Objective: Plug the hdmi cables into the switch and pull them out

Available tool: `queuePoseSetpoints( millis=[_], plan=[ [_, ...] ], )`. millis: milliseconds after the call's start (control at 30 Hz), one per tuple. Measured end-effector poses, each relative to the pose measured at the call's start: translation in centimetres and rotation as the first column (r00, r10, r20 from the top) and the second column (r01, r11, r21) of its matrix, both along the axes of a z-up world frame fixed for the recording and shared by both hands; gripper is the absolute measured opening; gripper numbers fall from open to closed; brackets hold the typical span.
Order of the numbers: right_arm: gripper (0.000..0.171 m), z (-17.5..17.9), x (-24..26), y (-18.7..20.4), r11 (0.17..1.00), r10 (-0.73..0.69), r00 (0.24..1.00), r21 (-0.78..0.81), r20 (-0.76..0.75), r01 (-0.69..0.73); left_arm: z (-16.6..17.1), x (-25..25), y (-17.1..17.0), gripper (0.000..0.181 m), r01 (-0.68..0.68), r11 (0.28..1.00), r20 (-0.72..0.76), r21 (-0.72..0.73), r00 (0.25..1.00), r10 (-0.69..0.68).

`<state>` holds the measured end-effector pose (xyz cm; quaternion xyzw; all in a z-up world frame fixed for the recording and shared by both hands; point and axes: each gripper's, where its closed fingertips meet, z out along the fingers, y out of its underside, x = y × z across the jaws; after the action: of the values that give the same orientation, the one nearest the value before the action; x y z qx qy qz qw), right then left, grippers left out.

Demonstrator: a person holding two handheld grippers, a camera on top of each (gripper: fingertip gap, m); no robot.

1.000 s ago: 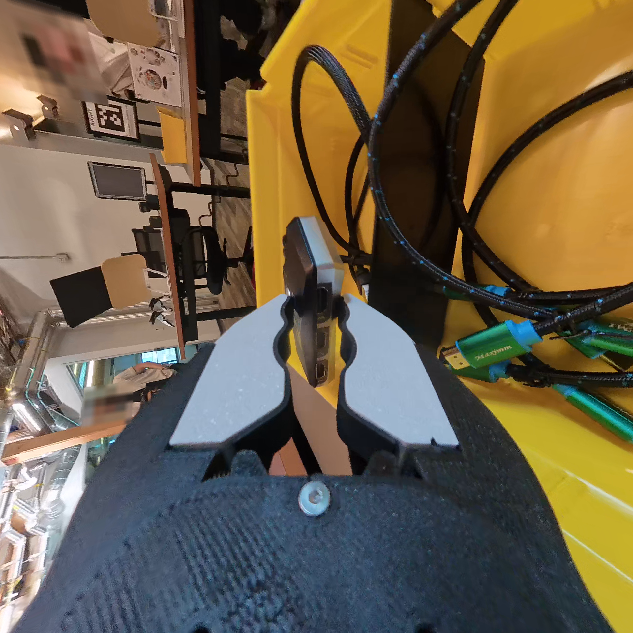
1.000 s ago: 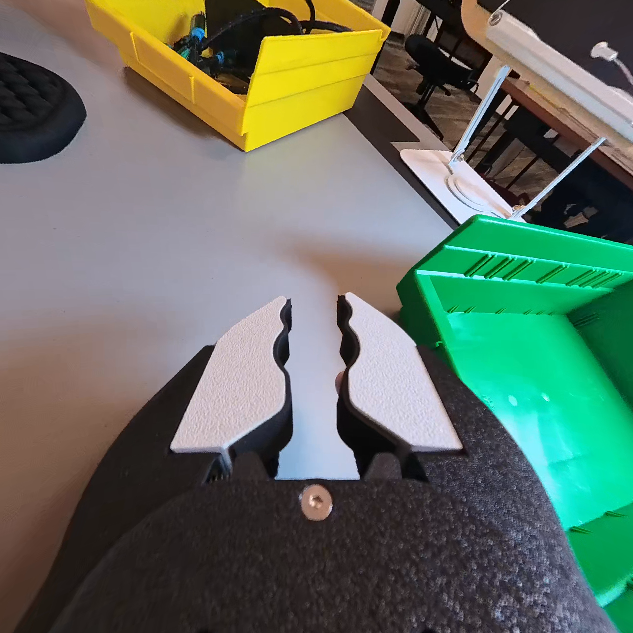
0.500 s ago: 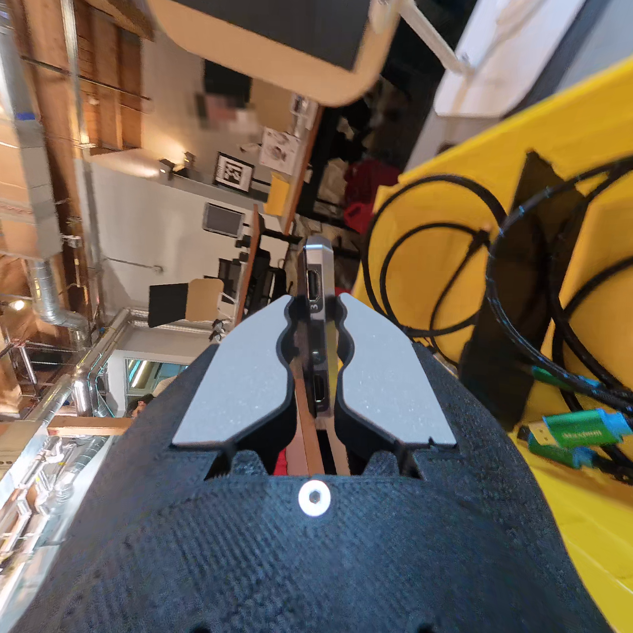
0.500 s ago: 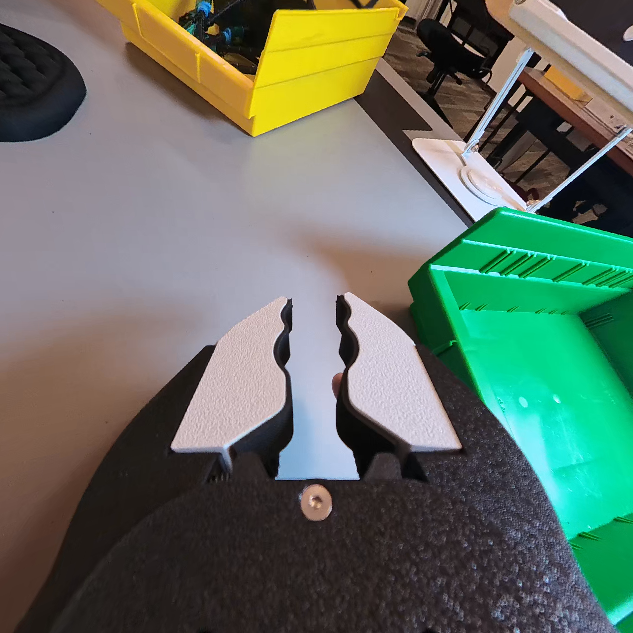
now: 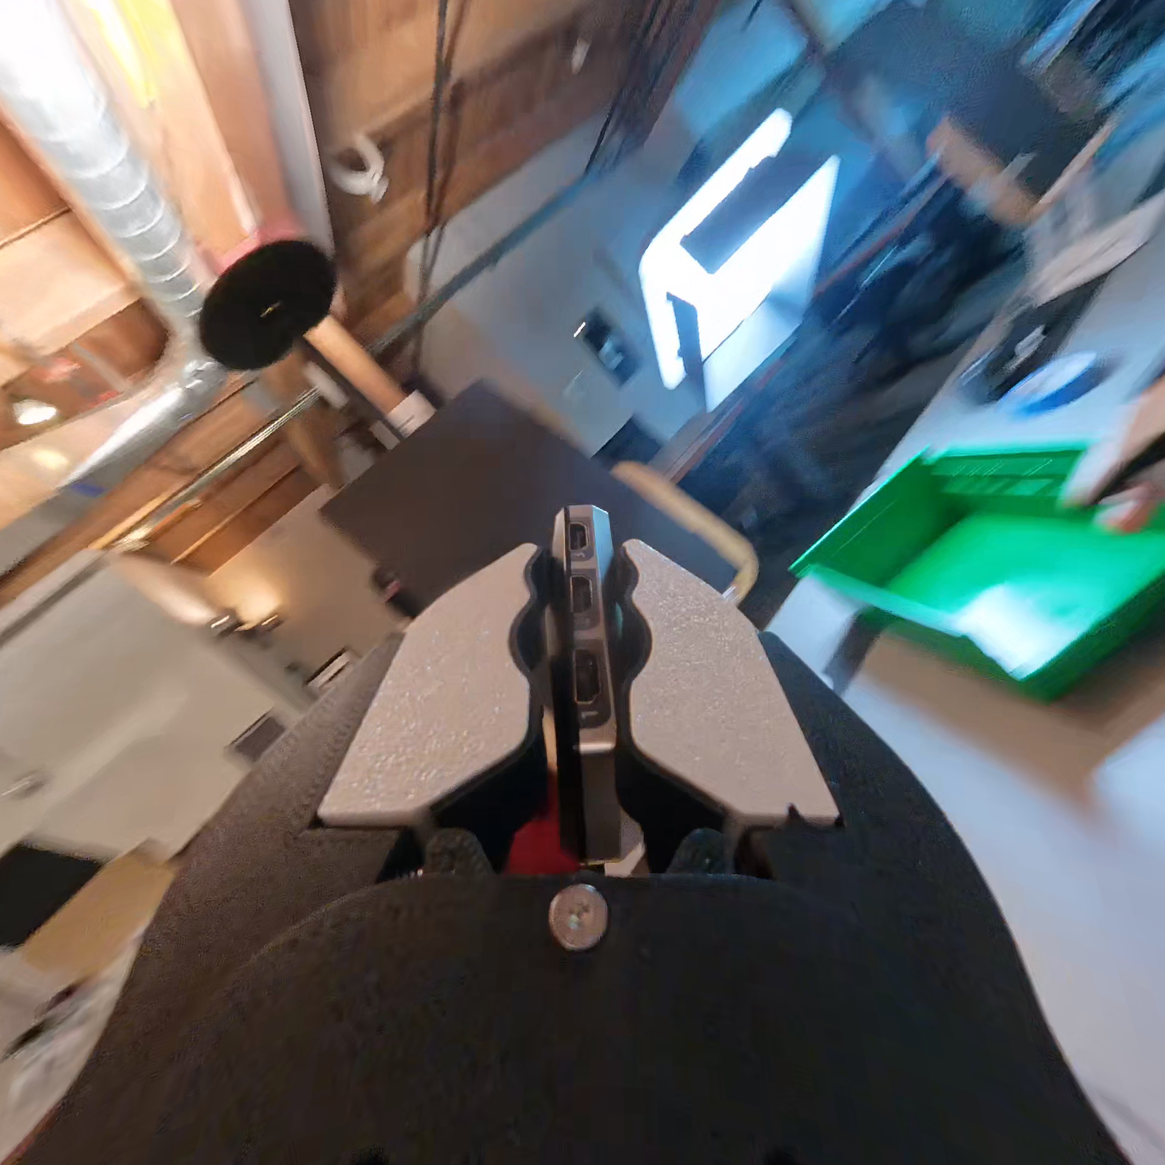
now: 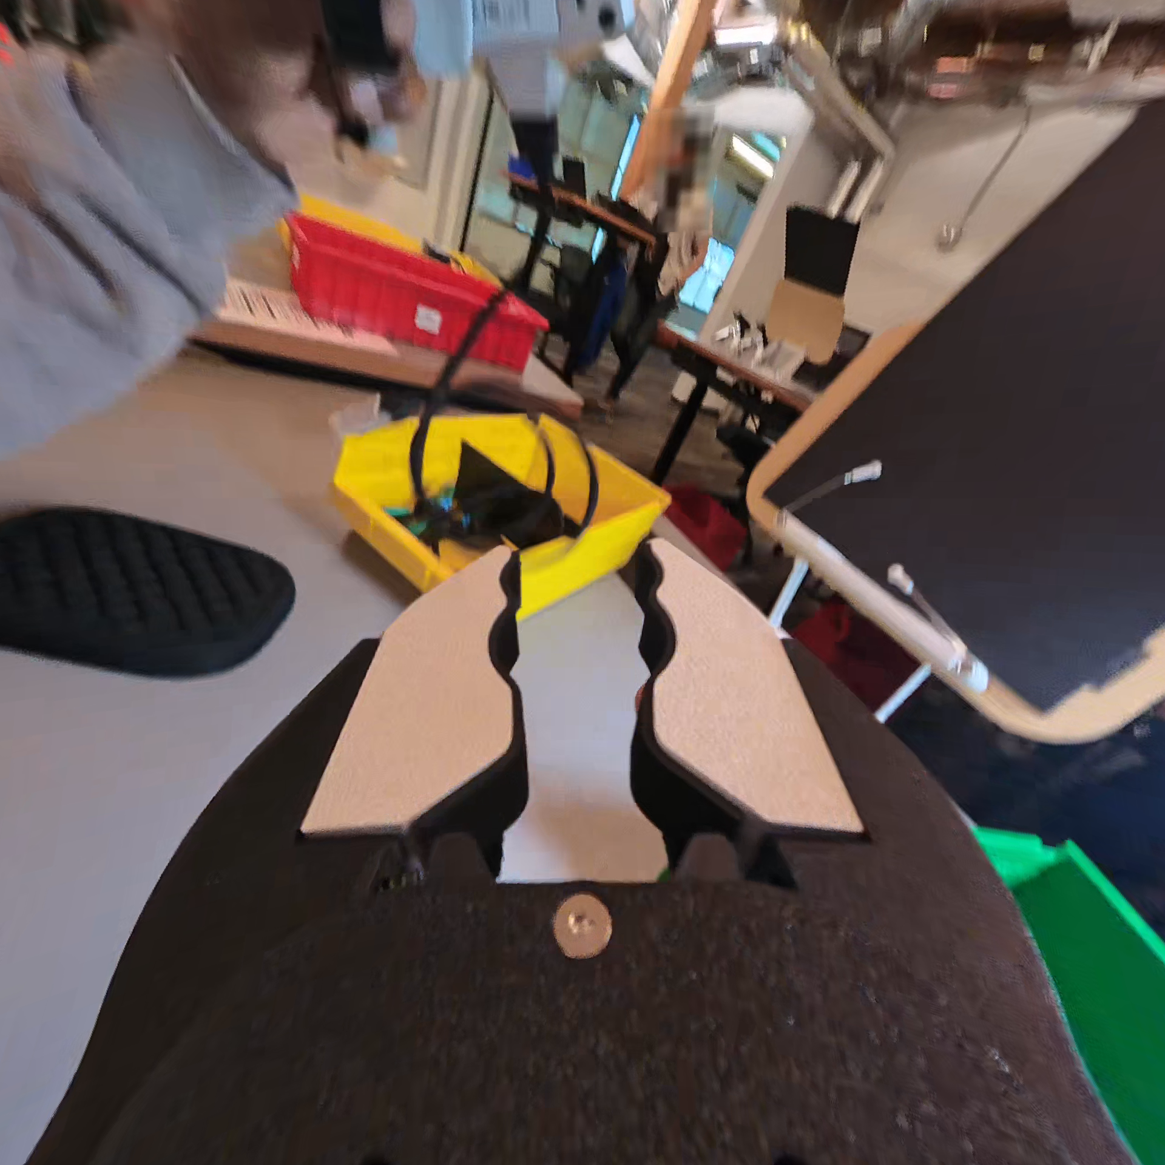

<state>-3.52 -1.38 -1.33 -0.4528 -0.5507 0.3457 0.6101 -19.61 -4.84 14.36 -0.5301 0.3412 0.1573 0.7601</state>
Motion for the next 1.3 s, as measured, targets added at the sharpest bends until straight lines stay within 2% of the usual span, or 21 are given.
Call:
queuePoseSetpoints(
  millis=[100,200,267,300,333,367,400,433,567,700,833,900,967,1067,1200,1300],
  plan=[
    [0.047,4.5,-1.9,-1.3,0.996,0.085,0.995,0.036,-0.053,-0.083,-0.2,6.5,-1.5,0.02,0.275,0.961,0.093,-0.018,0.958,-0.273],
    [0.066,6.4,-3.4,-2.8,0.977,0.212,0.977,-0.005,-0.038,-0.212,-1.5,11.8,-2.7,0.02,0.511,0.858,0.167,-0.044,0.851,-0.498],
    [0.067,6.0,-3.9,-3.3,0.959,0.28,0.96,-0.042,-0.02,-0.281,-2.5,14.2,-3.5,0.02,0.648,0.76,0.228,-0.05,0.748,-0.623],
    [0.062,5.3,-4.2,-3.5,0.949,0.312,0.95,-0.051,-0.003,-0.311,-3.1,15.2,-3.9,0.02,0.704,0.708,0.245,-0.059,0.698,-0.673],
    [0.05,4.4,-4.3,-3.9,0.933,0.358,0.934,-0.056,0.014,-0.357,-3.8,16.0,-3.6,0.02,0.727,0.681,0.258,-0.087,0.677,-0.69],
    [0.03,3.4,-4.2,-4.7,0.907,0.419,0.907,-0.054,0.039,-0.417,-4.7,16.6,-3.2,0.02,0.729,0.673,0.255,-0.123,0.679,-0.689],
    [0.017,2.7,-4.1,-4.9,0.903,0.429,0.901,-0.026,0.065,-0.429,-5.7,16.9,-2.9,0.021,0.732,0.663,0.245,-0.157,0.679,-0.692],
    [0.015,2.0,-4.1,-4.6,0.913,0.404,0.909,0.011,0.102,-0.408,-6.4,17.1,-3.0,0.021,0.752,0.635,0.25,-0.175,0.658,-0.71],
    [0.013,0.7,-3.6,-2.4,0.956,0.272,0.936,0.053,0.222,-0.29,-8.0,15.1,-1.8,0.021,0.721,0.652,0.275,-0.236,0.693,-0.666],
    [0.013,-0.3,-2.7,-0.8,0.974,0.219,0.931,-0.016,0.292,-0.224,-10.5,13.2,0.0,0.024,0.579,0.741,0.168,-0.34,0.813,-0.558],
    [0.012,-2.7,-2.3,-0.1,0.985,0.173,0.889,-0.05,0.424,-0.168,-13.5,13.2,0.7,0.038,0.497,0.741,0.077,-0.45,0.849,-0.523],
    [0.012,-3.5,-2.4,-0.5,0.98,0.195,0.867,-0.065,0.459,-0.186,-14.2,13.3,1.3,0.026,0.474,0.755,0.043,-0.454,0.858,-0.512],
    [0.012,-3.6,-2.4,-0.7,0.976,0.211,0.865,-0.053,0.456,-0.21,-14.4,13.5,1.2,0.025,0.509,0.729,0.047,-0.459,0.833,-0.552],
    [0.014,-2.1,-2.6,-1.5,0.956,0.29,0.895,-0.064,0.338,-0.286,-13.2,13.8,0.5,0.024,0.628,0.674,0.113,-0.389,0.759,-0.641],
    [0.023,-1.0,-2.9,-1.6,0.944,0.33,0.917,-0.07,0.223,-0.322,-12.7,13.4,0.8,0.023,0.717,0.623,0.207,-0.311,0.691,-0.692],
    [0.024,-1.2,-3.1,-0.9,0.95,0.311,0.928,-0.068,0.203,-0.304,-13.2,13.2,1.6,0.023,0.776,0.569,0.311,-0.274,0.631,-0.711]
  ],
)
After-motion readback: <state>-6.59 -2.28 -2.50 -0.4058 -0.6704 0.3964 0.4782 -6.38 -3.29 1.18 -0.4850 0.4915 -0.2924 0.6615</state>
